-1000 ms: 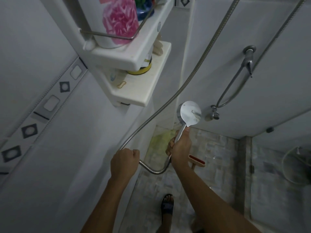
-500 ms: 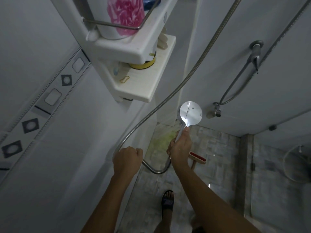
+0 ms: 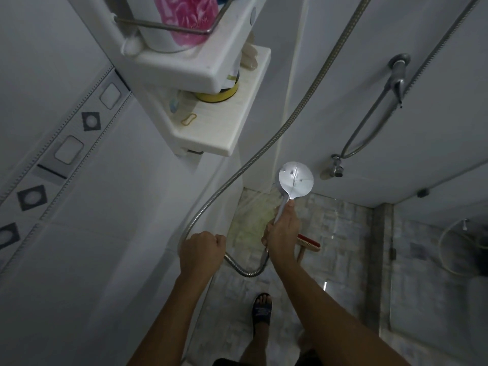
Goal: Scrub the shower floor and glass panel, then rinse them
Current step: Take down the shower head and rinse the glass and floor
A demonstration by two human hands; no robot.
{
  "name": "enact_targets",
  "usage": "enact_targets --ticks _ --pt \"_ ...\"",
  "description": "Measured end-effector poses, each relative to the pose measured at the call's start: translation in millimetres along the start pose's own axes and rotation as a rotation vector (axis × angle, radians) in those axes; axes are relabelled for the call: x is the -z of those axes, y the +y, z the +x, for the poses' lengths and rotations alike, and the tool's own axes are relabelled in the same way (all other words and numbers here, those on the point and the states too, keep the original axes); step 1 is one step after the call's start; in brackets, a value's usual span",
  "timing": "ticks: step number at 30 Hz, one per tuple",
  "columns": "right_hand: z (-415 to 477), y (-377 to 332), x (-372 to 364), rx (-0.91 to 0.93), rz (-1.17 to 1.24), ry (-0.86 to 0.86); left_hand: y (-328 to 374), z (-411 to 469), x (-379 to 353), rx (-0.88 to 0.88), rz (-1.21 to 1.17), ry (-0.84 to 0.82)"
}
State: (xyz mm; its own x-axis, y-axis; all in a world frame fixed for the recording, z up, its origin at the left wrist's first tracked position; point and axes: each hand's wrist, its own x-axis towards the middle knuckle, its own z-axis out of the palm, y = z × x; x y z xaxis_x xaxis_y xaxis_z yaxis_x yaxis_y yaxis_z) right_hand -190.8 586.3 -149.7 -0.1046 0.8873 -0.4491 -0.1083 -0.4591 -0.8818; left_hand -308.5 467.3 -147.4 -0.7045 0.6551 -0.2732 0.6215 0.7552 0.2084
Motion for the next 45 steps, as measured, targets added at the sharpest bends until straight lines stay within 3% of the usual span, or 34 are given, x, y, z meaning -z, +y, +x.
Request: enact_targets --ticks 15,27,35,45 --pt "-5.4 4.2 5.0 0.044 -0.014 0.057 -0.7 -5.1 -6.6 -0.007 -0.049 -0.042" --pt "10.4 -7.1 8.7 0.192 -0.023 0.101 14.4 6.9 -6.0 -0.045 -0.081 -0.044" --pt "12.4 -2.7 47.9 0.11 -0.026 0.194 36.4 -11.8 -14.5 -0.093 -0.079 -0.083" --pt "-17.8 -14.2 118.6 0.138 -0.002 0.157 72.3 -65.4 -34.7 -0.148 -0.076 -0.115"
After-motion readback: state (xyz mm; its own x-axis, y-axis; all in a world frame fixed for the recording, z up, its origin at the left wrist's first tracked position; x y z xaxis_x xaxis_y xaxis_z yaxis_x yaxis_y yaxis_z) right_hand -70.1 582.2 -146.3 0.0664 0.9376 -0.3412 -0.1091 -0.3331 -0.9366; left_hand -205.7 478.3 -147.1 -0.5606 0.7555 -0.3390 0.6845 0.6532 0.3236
